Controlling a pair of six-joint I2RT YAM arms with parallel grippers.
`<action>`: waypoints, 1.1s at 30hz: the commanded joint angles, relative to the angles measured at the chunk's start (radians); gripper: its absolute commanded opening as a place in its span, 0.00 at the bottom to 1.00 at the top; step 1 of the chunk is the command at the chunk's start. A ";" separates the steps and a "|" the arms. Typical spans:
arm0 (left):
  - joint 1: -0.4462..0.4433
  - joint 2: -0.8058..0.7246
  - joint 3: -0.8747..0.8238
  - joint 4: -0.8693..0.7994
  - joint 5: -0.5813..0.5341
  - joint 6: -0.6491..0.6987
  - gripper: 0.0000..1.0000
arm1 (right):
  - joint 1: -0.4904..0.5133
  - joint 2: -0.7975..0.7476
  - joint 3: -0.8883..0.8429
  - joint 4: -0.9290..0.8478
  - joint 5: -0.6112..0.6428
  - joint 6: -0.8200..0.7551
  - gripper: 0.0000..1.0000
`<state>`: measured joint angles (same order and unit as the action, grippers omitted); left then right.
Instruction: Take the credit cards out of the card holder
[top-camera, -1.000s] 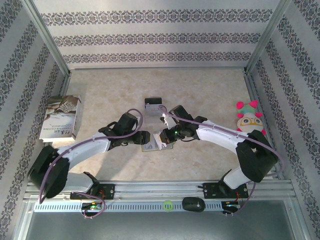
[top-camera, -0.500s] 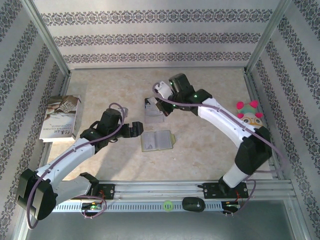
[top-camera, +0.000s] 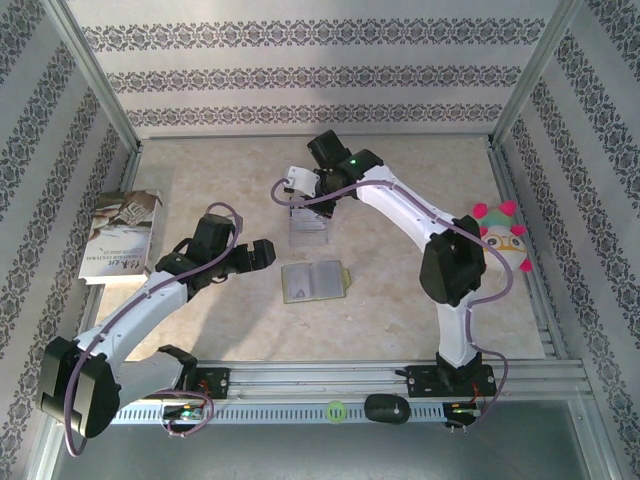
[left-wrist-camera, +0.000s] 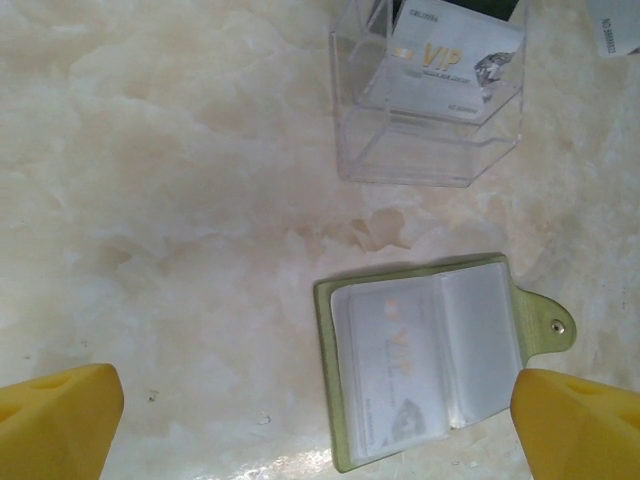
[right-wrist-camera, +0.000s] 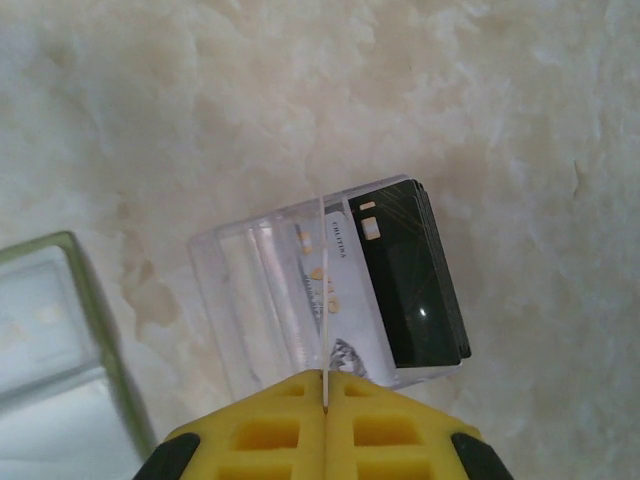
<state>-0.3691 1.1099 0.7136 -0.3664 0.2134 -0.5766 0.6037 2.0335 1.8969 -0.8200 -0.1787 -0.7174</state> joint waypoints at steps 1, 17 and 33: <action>0.022 0.029 0.039 -0.039 0.018 0.009 1.00 | -0.009 0.055 0.071 -0.064 0.041 -0.112 0.00; 0.047 0.076 0.042 -0.031 0.033 0.017 1.00 | -0.012 0.178 0.149 -0.105 0.029 -0.171 0.00; 0.053 0.082 0.044 -0.034 0.037 0.022 1.00 | -0.018 0.217 0.159 -0.099 0.013 -0.178 0.00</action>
<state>-0.3317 1.1816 0.7307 -0.3752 0.2398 -0.5755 0.5907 2.2269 2.0274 -0.9020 -0.1398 -0.8719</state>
